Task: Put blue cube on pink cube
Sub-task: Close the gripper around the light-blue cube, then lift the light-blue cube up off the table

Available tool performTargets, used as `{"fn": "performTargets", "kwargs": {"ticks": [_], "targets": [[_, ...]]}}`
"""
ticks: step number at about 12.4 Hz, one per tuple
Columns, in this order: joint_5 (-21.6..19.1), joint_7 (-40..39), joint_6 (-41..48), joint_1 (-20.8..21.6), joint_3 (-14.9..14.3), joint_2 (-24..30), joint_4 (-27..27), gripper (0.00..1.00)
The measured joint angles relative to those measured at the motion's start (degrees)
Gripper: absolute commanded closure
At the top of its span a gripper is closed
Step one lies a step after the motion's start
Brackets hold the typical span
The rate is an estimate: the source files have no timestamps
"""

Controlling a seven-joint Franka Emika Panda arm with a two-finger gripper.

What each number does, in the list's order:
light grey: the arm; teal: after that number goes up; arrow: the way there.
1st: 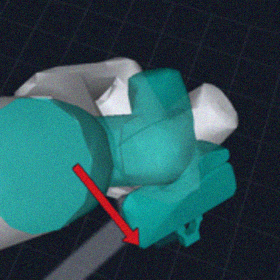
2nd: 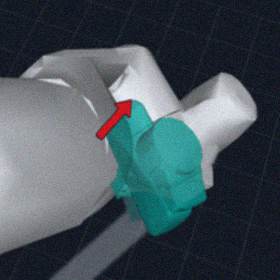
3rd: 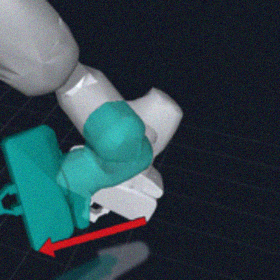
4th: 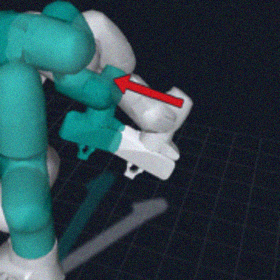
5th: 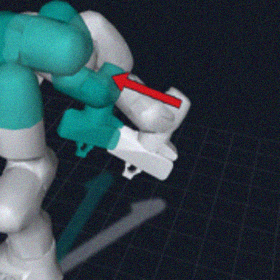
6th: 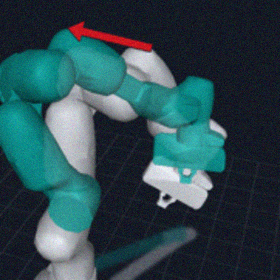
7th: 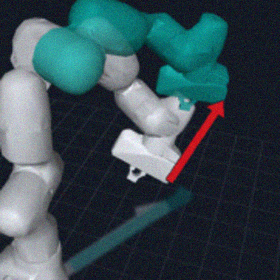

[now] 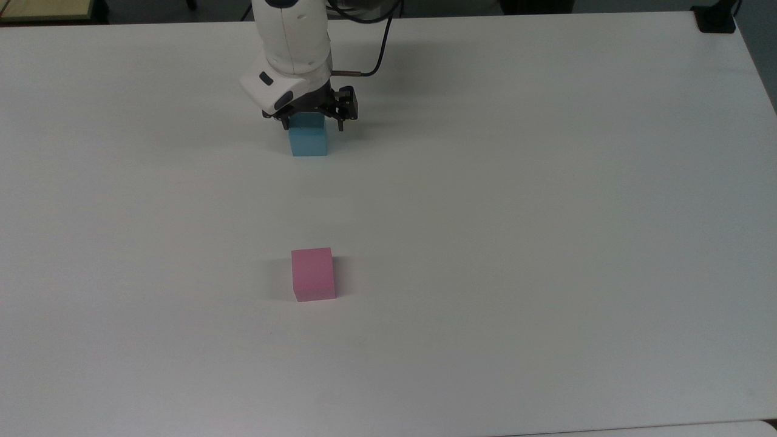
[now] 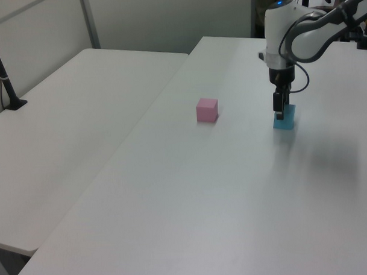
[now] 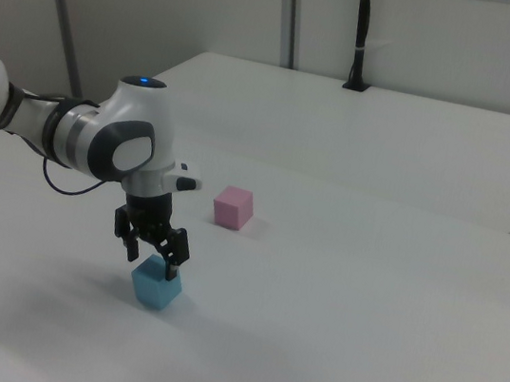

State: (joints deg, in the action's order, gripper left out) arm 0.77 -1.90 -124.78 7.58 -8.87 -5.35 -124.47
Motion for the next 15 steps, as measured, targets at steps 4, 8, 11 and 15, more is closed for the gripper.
{"fn": "performTargets", "kwargs": {"ticks": [4,8,11,15], "targets": [[0.7,0.0,-0.5,0.0,0.0,-1.7,-0.2,0.52],[1.8,-1.4,-0.5,-0.1,-0.1,-1.6,-0.2,0.59],[1.8,-2.5,5.1,-0.6,-0.3,1.2,2.7,0.59],[1.8,-3.2,16.7,-0.8,-0.4,5.2,10.9,0.59]]}}
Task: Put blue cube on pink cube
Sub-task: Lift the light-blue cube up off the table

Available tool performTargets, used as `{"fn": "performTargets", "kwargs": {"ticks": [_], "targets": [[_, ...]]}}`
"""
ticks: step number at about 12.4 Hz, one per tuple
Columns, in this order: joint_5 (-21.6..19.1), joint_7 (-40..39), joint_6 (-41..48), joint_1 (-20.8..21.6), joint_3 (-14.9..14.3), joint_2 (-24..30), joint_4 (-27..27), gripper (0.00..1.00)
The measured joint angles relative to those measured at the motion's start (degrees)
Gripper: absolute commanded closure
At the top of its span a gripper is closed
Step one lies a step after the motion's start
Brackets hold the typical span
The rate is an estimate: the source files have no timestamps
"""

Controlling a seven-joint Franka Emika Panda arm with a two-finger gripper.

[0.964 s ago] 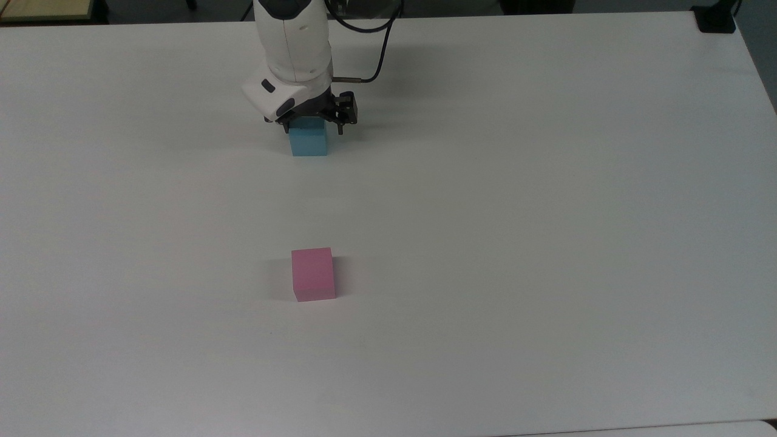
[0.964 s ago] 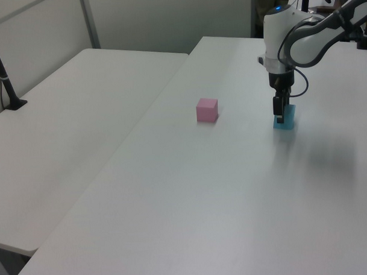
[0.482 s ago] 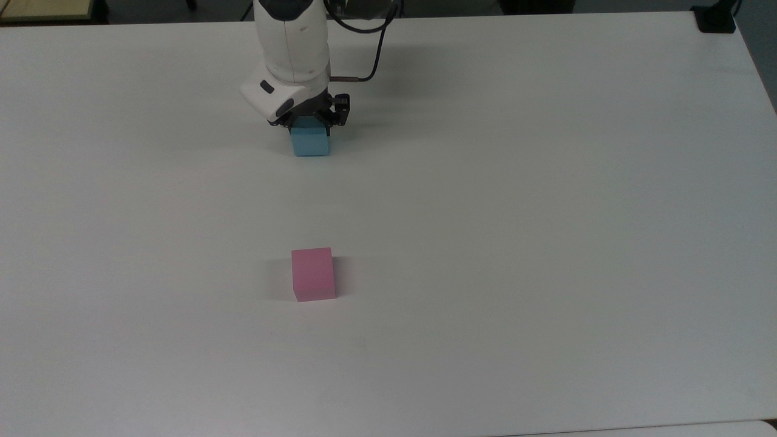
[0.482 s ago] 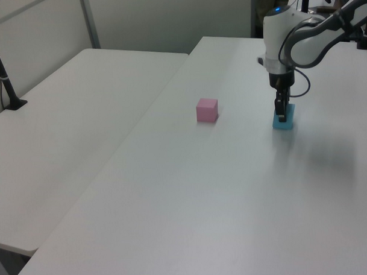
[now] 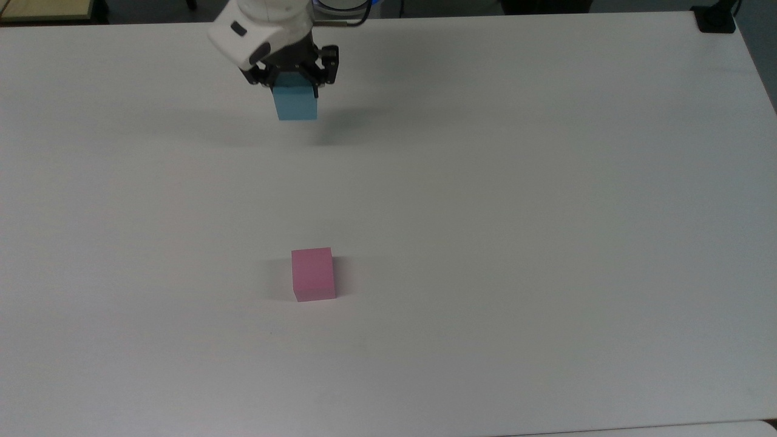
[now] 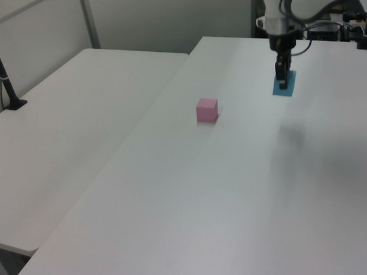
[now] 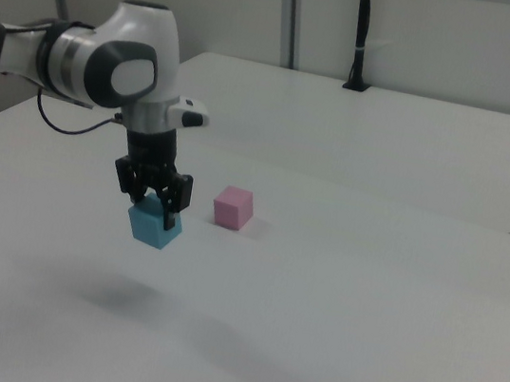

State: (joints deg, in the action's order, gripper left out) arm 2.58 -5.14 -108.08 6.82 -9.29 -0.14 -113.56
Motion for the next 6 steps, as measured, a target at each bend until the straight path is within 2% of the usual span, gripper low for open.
{"fn": "performTargets", "kwargs": {"ticks": [3,6], "targets": [[0.0,-0.4,3.2,0.0,0.0,2.5,1.5,0.59],[0.0,-0.4,5.6,0.0,0.0,2.7,4.2,0.59]]}}
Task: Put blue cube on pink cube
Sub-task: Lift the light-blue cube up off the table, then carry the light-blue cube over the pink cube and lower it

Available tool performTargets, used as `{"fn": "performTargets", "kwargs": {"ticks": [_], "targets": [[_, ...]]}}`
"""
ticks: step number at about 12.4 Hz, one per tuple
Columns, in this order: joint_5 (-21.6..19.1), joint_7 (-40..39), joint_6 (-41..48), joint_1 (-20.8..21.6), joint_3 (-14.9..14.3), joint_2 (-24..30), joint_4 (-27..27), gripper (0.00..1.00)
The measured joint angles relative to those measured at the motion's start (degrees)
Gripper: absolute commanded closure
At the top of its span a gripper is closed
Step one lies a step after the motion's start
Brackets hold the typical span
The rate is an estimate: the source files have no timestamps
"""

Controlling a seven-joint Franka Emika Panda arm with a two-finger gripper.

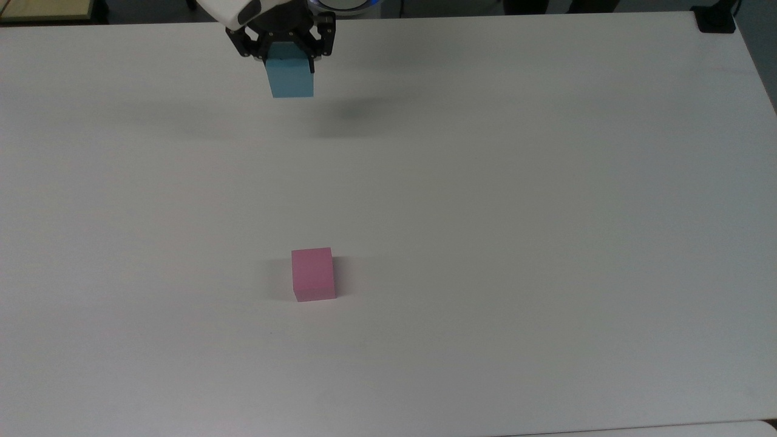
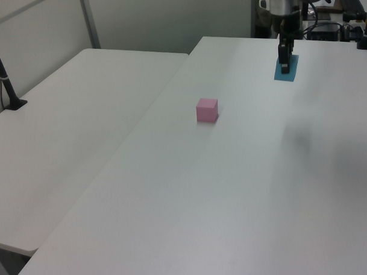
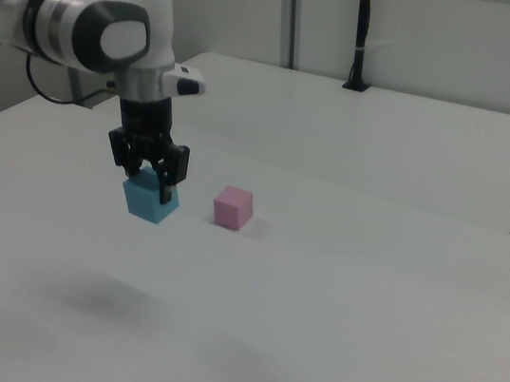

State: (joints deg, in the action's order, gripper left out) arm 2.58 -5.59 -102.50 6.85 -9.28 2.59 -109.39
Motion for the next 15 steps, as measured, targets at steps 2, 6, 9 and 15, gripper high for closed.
{"fn": "performTargets", "kwargs": {"ticks": [2,6,9,15], "targets": [[-0.6,-0.1,4.5,0.2,0.1,1.1,3.4,0.59],[-1.1,-0.2,6.0,1.5,0.6,2.9,4.1,0.59],[-1.2,-0.2,2.8,1.7,0.6,1.8,4.0,0.59],[-1.9,6.7,-6.7,2.9,0.6,-19.3,19.3,0.59]]}}
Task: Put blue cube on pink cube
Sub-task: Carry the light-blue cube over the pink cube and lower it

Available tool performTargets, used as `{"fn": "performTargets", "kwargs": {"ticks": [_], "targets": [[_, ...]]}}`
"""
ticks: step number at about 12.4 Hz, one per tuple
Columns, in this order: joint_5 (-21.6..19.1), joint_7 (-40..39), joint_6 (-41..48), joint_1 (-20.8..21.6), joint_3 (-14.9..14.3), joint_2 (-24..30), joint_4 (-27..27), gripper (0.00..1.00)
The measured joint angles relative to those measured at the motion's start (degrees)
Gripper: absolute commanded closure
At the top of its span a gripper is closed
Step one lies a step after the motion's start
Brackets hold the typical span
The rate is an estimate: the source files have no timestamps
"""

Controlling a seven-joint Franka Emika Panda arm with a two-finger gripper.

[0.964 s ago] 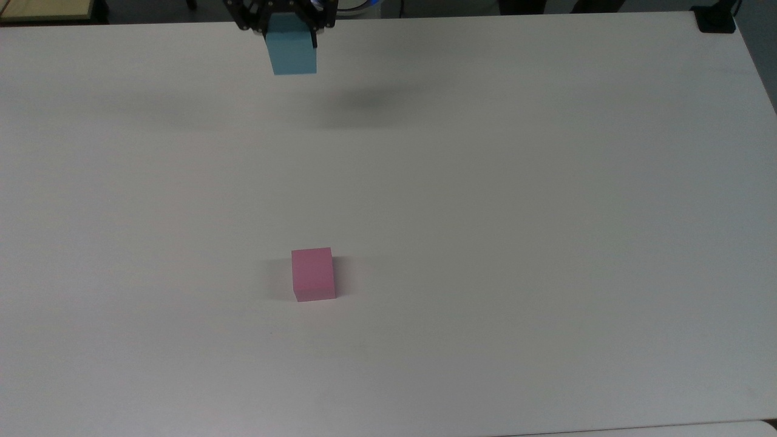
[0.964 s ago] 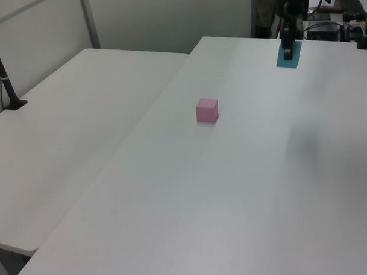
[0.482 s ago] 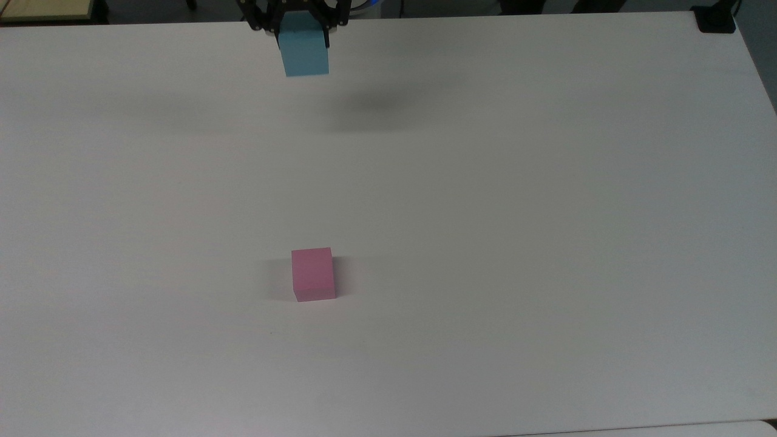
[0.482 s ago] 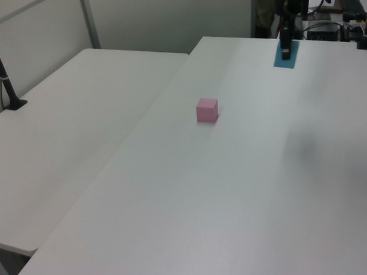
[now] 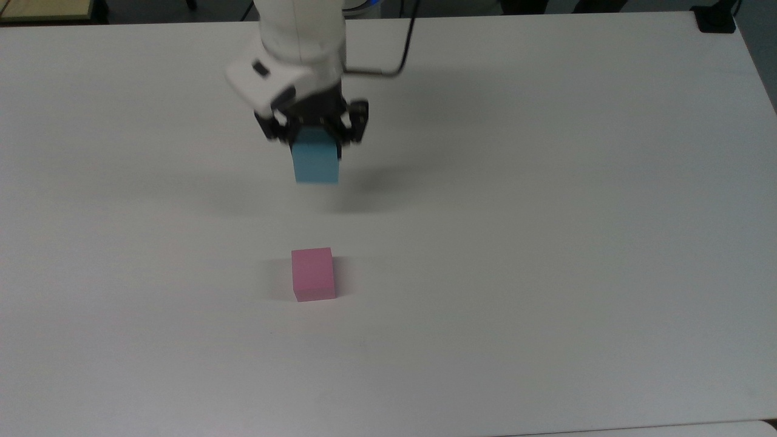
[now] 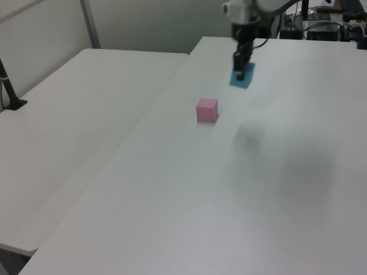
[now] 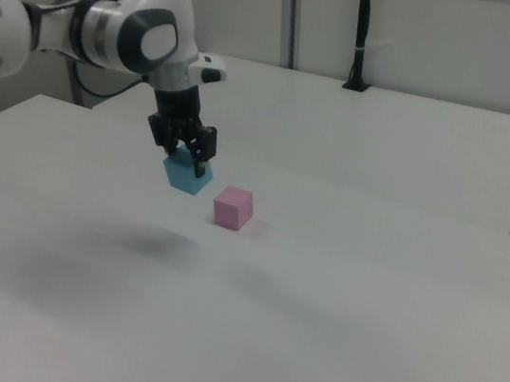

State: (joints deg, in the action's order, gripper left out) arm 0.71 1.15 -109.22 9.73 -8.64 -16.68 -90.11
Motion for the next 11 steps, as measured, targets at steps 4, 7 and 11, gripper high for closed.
{"fn": "performTargets", "kwargs": {"ticks": [4,7,11], "targets": [[-0.1,5.4,-7.6,0.1,0.0,-8.5,7.6,0.58],[-0.1,8.0,-8.4,0.0,-0.1,-10.0,10.1,0.57],[-0.1,9.8,-11.8,0.0,-0.1,-14.3,12.0,0.54]]}}
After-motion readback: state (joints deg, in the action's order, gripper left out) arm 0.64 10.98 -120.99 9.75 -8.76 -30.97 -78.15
